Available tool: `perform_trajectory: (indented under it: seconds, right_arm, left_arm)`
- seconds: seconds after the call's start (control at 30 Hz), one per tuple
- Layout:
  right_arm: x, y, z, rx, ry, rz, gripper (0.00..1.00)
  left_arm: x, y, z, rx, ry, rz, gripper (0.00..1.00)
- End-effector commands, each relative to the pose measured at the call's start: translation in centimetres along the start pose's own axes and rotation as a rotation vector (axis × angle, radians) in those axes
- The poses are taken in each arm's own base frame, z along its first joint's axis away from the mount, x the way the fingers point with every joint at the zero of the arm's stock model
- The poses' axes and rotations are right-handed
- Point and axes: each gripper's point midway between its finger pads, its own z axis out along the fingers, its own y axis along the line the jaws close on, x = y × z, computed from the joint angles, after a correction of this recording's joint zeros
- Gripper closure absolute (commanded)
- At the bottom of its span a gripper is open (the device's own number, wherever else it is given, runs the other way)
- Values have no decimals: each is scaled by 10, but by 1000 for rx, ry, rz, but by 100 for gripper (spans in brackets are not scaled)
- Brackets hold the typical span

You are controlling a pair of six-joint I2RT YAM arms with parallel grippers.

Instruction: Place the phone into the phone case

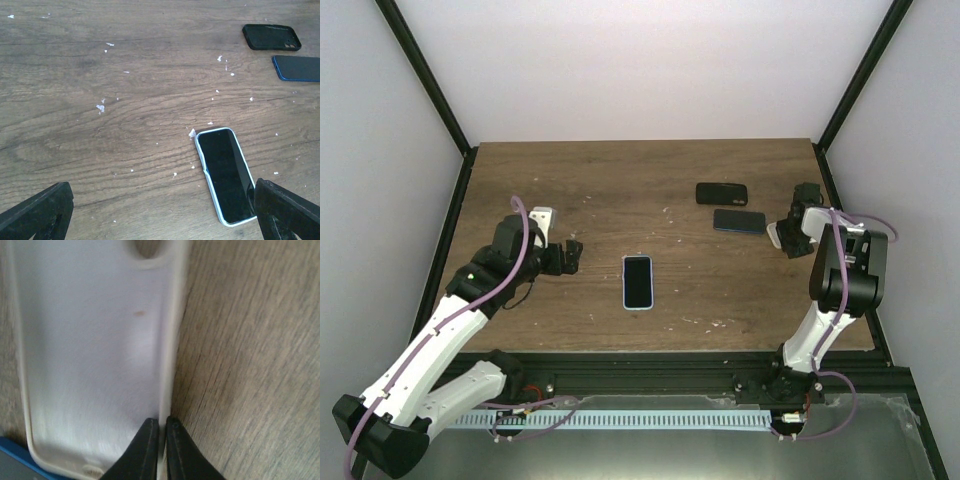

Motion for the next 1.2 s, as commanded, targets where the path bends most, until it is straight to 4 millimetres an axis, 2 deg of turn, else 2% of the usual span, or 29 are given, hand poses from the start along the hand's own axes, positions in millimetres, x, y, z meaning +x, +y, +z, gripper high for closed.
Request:
perform_trajectory:
  seconds: [0.0,0.2,0.33,0.53,0.7,0.83,0.9,1.03,1.17]
  right_arm:
    - [-6,-6,-5,6,-15,9,99]
    - [-5,-8,-21,-27,-21,-21,99]
    - [-1,-4,-41,-92,-14,-81,99]
    - [26,-3,-66,-163,1,-239,99]
    - [80,-3,-79,-216,66,-385,99]
    - [146,18,-92,-393,175,-688,99]
    - [174,23,-98,-469,217,-800,99]
    - [214,13,-100,-507,284,-991,99]
    - [247,-9,-91,-450,353,-1119,99]
  left_arm:
    - [-3,3,-3,-11,-25,7,0]
    - [-4,4,-4,-14,-30,4,0]
    - [-3,4,-6,-11,-36,2,0]
    - [-5,4,-6,-11,-40,4,0]
    - [-5,3,-5,-8,-37,3,0]
    - [-5,4,-6,-13,-39,3,0]
    - [-4,4,-6,-14,-40,2,0]
    - [-4,5,-7,-17,-45,3,0]
    - [-5,5,-6,-17,-40,2,0]
